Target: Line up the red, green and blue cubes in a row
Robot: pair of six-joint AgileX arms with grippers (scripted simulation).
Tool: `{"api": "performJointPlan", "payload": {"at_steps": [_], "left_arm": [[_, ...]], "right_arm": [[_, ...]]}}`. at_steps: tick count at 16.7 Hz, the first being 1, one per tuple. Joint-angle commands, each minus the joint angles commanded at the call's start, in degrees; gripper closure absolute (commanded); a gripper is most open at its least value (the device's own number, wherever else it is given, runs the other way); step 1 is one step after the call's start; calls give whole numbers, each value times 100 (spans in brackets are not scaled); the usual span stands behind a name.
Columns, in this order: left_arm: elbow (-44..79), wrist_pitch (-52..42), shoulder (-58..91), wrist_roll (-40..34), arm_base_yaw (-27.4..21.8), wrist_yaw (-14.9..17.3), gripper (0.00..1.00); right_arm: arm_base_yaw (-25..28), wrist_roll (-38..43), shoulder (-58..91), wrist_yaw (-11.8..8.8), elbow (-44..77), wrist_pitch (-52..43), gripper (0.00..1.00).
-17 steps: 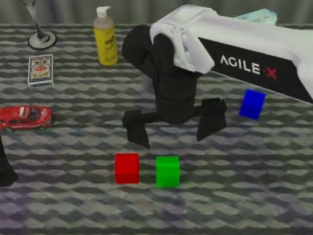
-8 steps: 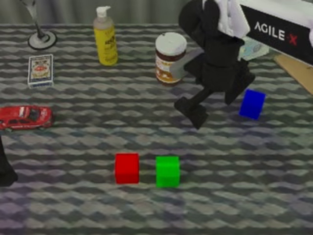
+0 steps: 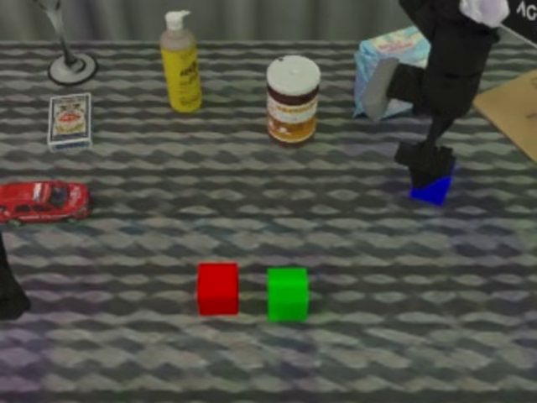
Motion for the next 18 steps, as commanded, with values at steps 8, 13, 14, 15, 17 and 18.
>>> {"api": "performJointPlan", "payload": {"at_steps": [8, 13, 14, 15, 17, 18], "left_arm": [[0, 0, 0, 0, 0, 0, 0], [0, 0, 0, 0, 0, 0, 0], [0, 0, 0, 0, 0, 0, 0], [0, 0, 0, 0, 0, 0, 0], [0, 0, 0, 0, 0, 0, 0], [0, 0, 0, 0, 0, 0, 0]], "right_arm": [[-162, -426, -27, -5, 64, 31, 0], [-174, -414, 120, -6, -438, 691, 0], [-175, -416, 183, -5, -614, 952, 0], [-177, -417, 244, -4, -790, 1210, 0], [-180, -419, 352, -3, -1080, 1600, 0], [-181, -421, 387, -2, -1170, 1705, 0]]}}
